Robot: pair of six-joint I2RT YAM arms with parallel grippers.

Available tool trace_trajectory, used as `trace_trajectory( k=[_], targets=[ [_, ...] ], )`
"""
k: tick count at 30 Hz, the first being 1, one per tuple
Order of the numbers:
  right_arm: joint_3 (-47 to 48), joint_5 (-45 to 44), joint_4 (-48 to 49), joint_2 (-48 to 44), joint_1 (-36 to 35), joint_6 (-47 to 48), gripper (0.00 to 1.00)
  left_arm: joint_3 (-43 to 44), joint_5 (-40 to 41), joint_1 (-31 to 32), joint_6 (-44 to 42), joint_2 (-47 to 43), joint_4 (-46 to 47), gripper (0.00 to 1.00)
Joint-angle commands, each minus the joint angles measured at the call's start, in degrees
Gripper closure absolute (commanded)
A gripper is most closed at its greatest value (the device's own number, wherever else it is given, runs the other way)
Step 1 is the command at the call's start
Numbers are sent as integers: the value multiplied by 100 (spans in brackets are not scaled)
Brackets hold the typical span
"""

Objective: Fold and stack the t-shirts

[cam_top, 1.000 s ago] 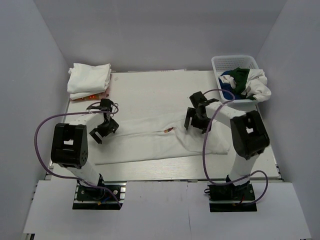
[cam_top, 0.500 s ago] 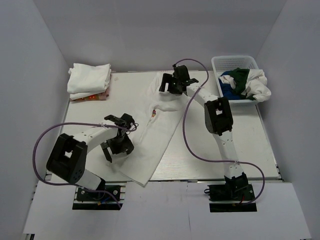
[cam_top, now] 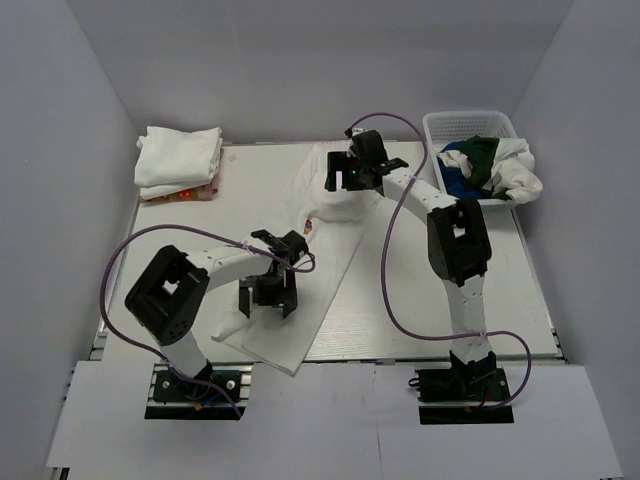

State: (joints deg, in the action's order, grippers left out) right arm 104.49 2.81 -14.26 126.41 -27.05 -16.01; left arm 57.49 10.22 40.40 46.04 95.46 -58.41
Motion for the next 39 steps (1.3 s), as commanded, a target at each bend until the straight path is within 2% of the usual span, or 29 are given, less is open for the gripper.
trace_trajectory(
  k=[1,7,12,15,17,18,19,21,23,24,25,29,32,33,35,36,39],
  targets=[
    [-446,44,-261,15,-11,28,10,-63,-423,222,-569,112,585,1],
    [-149,194,-656,514,15,-165,10,-45,-951,512,-675,526,804,1],
    [536,-192,-1157,1200,138,-411,10,481,-1180,714,-675,763,1033,1],
    [1213,-141,-1210,1754,331,-587,10,1130,-1049,767,-675,1254,999,1],
    [2001,-9,-1193,2288,480,-710,10,1746,-829,767,-675,1605,693,1],
    [2510,131,-1236,2431,533,-754,10,1904,-733,846,-675,1607,586,1],
    [2698,541,-1202,2537,673,-807,10,2149,-523,916,-675,1607,481,1],
    [2849,781,-1097,2538,692,-755,10,2318,-215,1048,-536,1425,59,1],
    [2370,1029,-826,1996,675,-492,10,2319,164,1241,-482,1099,-100,1],
    [2218,1090,-754,1819,640,-47,10,2249,226,1242,-421,915,-152,1],
    [1886,1134,-632,1286,552,184,10,2118,296,1312,-421,556,-153,1],
    [1672,1038,-910,535,411,634,10,1670,297,1435,-421,-403,110,1],
    [1084,793,-956,-221,228,1081,10,1256,778,1357,253,-1105,7,1],
    [526,722,-956,-718,165,1169,10,1099,1232,1287,917,-1256,-412,1],
    [100,415,-921,-1168,-123,1214,10,800,1902,1225,1729,-1538,-863,1],
    [-485,344,-938,-1415,-204,1179,10,694,2288,1129,2107,-1774,-1152,1],
    [-1374,71,-719,-1978,-748,977,10,290,2476,698,2488,-2066,-1041,1]
  ],
)
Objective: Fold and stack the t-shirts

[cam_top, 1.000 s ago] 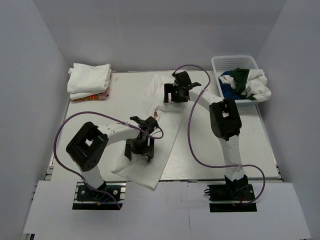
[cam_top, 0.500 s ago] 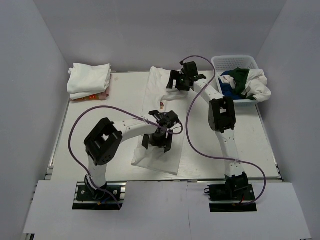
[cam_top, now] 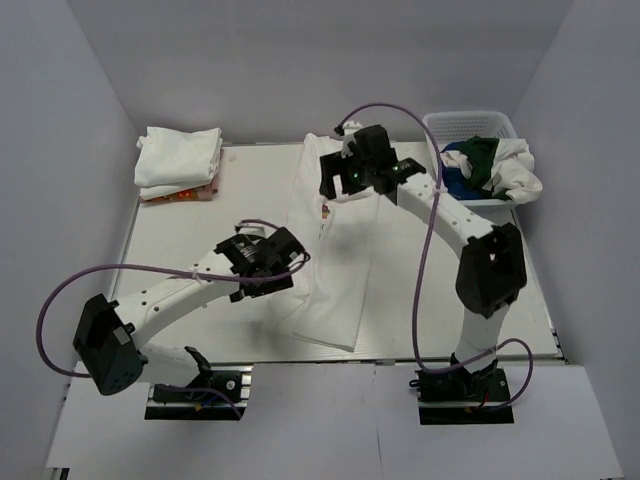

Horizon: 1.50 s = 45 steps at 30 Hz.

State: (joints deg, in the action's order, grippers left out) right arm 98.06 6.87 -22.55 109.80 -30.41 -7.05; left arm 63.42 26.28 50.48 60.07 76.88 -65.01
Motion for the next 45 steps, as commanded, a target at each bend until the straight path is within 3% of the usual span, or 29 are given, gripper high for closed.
trace_trajectory(
  k=[1,3,7,11,20,22,28,30,33,39,40,45],
  targets=[
    [-1136,-388,232,-484,-682,63,10,-426,870,-432,1033,-391,-93,1],
    [-1629,-833,303,-599,-1087,11,10,-751,573,-739,640,-542,417,1],
    [-2726,-1276,686,-1038,-1090,-1033,10,-1418,-719,-741,-566,-798,2330,1],
    [-3258,-1189,1216,-1110,-1098,-1517,10,-2025,-1731,-741,-1032,-781,3134,3],
    [-3715,-749,1534,-706,-1098,-1791,10,-2352,-1626,-741,-945,-473,3583,9],
    [-3750,-775,1543,-653,-1063,-1817,10,-2352,-1626,-741,-945,-332,3583,14],
    [-3830,-784,1551,-679,-1063,-1835,10,-2220,-1424,-741,-866,160,3285,14],
    [-3847,-784,1552,-679,-1063,-1818,10,-2220,-1424,-741,-866,230,3285,19],
    [-3856,-836,1525,-670,-1063,-1835,10,-1957,-1424,-688,-866,283,3093,36],
    [-3794,-916,1455,-618,-1054,-1782,10,-1771,-1248,-618,-813,222,2705,51],
    [-3794,-925,1429,-609,-1063,-1774,10,-1771,-1196,-618,-813,222,2704,57],
    [-3724,-907,1358,-503,-1063,-1765,10,-1640,-1143,-618,-866,362,2389,60]
  ],
)
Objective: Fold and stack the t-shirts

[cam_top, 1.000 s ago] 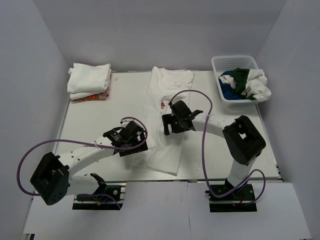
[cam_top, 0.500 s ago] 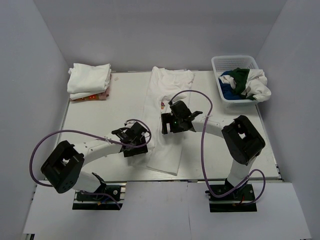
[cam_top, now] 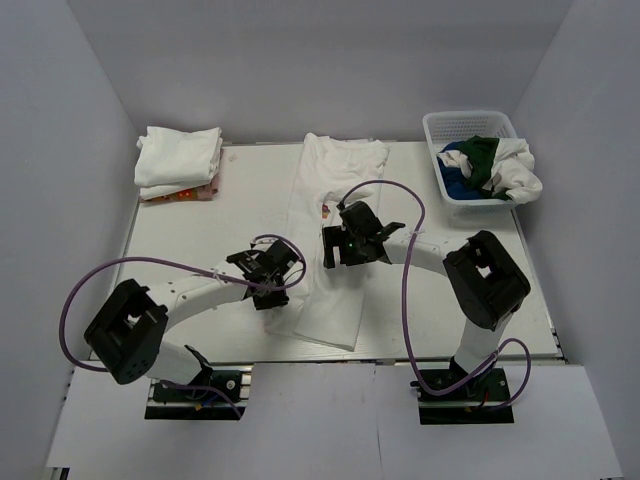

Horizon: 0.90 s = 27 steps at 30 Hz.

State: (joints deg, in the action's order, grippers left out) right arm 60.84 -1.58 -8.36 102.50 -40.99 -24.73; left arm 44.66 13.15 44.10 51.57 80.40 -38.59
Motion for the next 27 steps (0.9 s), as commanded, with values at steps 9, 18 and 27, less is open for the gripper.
trace_trajectory(
  k=[9,18,27],
  targets=[
    [68,-26,-96,359,-5,48,10,535,286,73,-16,256,-544,60],
    [42,-35,-104,359,12,-5,10,482,-636,344,-560,151,-202,82],
    [-239,-167,36,52,48,-304,10,798,-1016,933,-877,502,-430,80]
  ],
)
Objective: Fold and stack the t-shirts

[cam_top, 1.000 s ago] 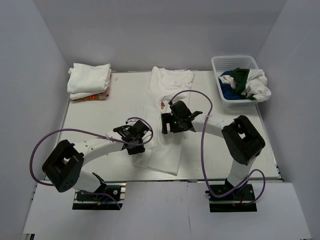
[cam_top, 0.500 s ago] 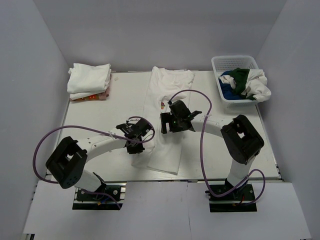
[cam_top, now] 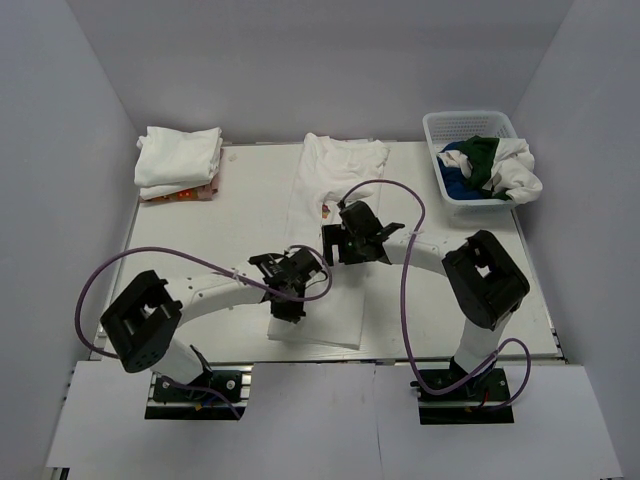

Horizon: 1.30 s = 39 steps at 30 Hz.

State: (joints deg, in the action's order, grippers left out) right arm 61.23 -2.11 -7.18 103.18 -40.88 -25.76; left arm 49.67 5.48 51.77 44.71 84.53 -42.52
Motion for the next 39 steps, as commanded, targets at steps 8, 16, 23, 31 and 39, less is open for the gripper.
trace_trajectory(
  k=[8,16,23,31,39],
  targets=[
    [-639,123,454,-482,168,-316,10,570,-609,799,-577,160,-37,60],
    [-867,-202,463,-1334,247,-289,10,974,-486,1055,-691,398,-784,36],
    [-1096,-457,305,-1792,318,-307,10,1141,857,1134,-430,-121,-986,17],
    [-1236,-475,261,-1933,344,-403,10,1001,-10,932,-1306,142,868,10],
    [-1447,-668,120,-2161,370,-439,10,377,-257,932,-1167,327,930,10]
  ],
)
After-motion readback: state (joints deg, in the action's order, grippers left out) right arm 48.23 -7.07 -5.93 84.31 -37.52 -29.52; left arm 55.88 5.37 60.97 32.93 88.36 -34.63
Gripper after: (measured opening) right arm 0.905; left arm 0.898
